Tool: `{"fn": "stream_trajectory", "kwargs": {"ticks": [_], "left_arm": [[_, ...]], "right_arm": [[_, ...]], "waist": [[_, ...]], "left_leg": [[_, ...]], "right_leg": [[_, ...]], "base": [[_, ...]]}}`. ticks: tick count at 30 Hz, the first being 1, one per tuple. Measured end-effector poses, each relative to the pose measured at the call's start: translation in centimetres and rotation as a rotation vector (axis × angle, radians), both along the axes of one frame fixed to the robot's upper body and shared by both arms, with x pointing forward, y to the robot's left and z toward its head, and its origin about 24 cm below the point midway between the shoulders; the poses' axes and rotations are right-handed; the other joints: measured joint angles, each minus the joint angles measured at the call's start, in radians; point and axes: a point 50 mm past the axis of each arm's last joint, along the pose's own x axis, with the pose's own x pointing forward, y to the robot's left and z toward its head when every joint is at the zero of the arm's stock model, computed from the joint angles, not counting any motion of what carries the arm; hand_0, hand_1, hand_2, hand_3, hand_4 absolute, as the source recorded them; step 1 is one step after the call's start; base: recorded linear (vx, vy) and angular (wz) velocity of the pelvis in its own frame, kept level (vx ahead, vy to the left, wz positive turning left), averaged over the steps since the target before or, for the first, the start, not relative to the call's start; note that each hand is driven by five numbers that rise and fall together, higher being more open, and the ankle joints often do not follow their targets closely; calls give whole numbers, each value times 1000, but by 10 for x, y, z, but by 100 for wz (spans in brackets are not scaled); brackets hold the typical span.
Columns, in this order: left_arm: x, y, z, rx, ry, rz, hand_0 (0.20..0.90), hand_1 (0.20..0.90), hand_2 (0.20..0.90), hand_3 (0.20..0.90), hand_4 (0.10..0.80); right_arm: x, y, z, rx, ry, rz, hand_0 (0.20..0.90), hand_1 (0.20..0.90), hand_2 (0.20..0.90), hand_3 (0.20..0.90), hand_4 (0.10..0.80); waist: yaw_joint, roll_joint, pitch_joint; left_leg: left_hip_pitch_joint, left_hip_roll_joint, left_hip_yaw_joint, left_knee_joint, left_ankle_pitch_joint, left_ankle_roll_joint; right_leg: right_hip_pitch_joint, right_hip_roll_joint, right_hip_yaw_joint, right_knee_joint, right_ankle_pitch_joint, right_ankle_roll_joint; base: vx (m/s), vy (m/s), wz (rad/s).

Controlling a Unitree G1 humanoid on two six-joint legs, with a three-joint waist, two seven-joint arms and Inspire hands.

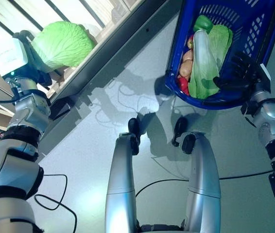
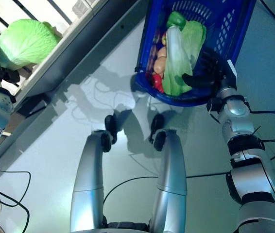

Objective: Put vegetables into the basket

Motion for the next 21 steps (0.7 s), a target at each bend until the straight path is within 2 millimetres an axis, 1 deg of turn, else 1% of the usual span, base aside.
{"fn": "stream_trajectory", "kwargs": {"ticks": [2, 4, 6, 7, 8, 10, 11, 12, 14, 16, 18, 20, 21], "left_arm": [[-1, 2, 8, -14, -41, 9, 300, 300, 300, 300, 400], [-2, 5, 9, -9, -43, 19, 300, 300, 300, 300, 400], [-5, 8, 8, 0, -37, 26, 300, 300, 300, 300, 400], [-5, 9, 8, 1, -35, 29, 300, 300, 300, 300, 400], [-7, 14, 9, -7, -30, 40, 300, 300, 300, 300, 400], [-8, 17, 5, -33, -13, 49, 300, 300, 300, 300, 400], [-9, 19, 0, -48, 6, 51, 300, 300, 300, 300, 400], [-9, 20, -4, -64, 33, 50, 300, 300, 300, 300, 400], [-9, 21, -19, -119, 102, 30, 300, 300, 300, 300, 400], [-9, 14, -48, -166, 205, -18, 300, 300, 300, 300, 400], [-17, 15, -80, -192, 306, -29, 300, 300, 300, 300, 400], [-22, 20, -84, -206, 307, -9, 300, 300, 300, 300, 400], [-25, 23, -89, -215, 321, -2, 300, 300, 300, 300, 400]], "right_arm": [[-1, -2, -5, 1, 14, -8, 900, 900, 900, 900, 800], [-2, -3, -7, 2, 22, -13, 900, 900, 900, 900, 800], [-4, -5, -13, 3, 38, -22, 900, 900, 900, 900, 800], [-4, -5, -14, 3, 40, -22, 900, 900, 900, 900, 800], [-5, -5, -15, 4, 43, -23, 900, 900, 900, 900, 800], [-6, -6, -20, 5, 54, -25, 900, 900, 900, 900, 800], [-7, -6, -23, 9, 63, -25, 900, 900, 900, 900, 800], [-7, -5, -27, 12, 71, -23, 900, 900, 900, 900, 800], [-9, -3, -37, 26, 93, -19, 900, 900, 900, 900, 800], [-15, -4, -56, 35, 140, -24, 900, 900, 900, 900, 800], [-22, -2, -77, 57, 188, -24, 900, 900, 900, 900, 800], [-28, -2, -90, 65, 221, -23, 900, 900, 900, 900, 800], [-31, -3, -96, 69, 237, -26, 900, 900, 900, 900, 800]], "waist": [[-4, -3, -2], [-5, -5, -2], [-5, -5, -2], [-5, -5, -2], [-11, -6, -2], [-15, -6, -2], [-17, -7, -2], [-22, -7, -2], [-30, -11, 0], [-33, -32, 2], [-40, -54, 2], [-43, -71, 2], [-42, -74, 2]], "left_leg": [[-2, 0, -6, 9, 1, -2], [2, 2, -7, 13, 3, -5], [19, 4, -4, 20, 8, -4], [23, 5, -5, 21, 8, -4], [34, 10, -2, 22, 4, -11], [58, 19, 10, 24, -6, -23], [76, 23, 15, 23, -10, -30], [92, 23, 17, 22, -13, -31], [132, 24, 21, 16, -18, -28], [213, 26, 40, -23, -20, -26], [282, 27, 45, -60, -16, -28], [318, 28, 54, -86, -9, -30], [342, 29, 57, -102, -6, -31]], "right_leg": [[2, 2, -1, 4, 8, 1], [5, 3, 0, 8, 15, -4], [24, 5, 0, 10, 33, -25], [28, 7, -1, 10, 32, -26], [39, 7, -3, 10, 30, -26], [60, 6, -3, 10, 30, -29], [76, 6, -3, 7, 28, -27], [93, 5, -3, 4, 26, -26], [134, 2, -3, -3, 22, -22], [204, -3, 1, -35, 22, -18], [268, -3, 0, -64, 21, -19], [304, -4, -5, -83, 19, -20], [327, -4, -6, -95, 20, -20]], "base": [[14, -33, 4], [0, 0, 0], [0, 0, 0], [11, -10, -5], [13, -5, -8], [15, -2, -12], [11, 2, -12], [11, 4, -6], [22, -1, -1], [54, -10, -5], [17, -7, -1], [53, -21, 7], [106, -26, 8]]}}
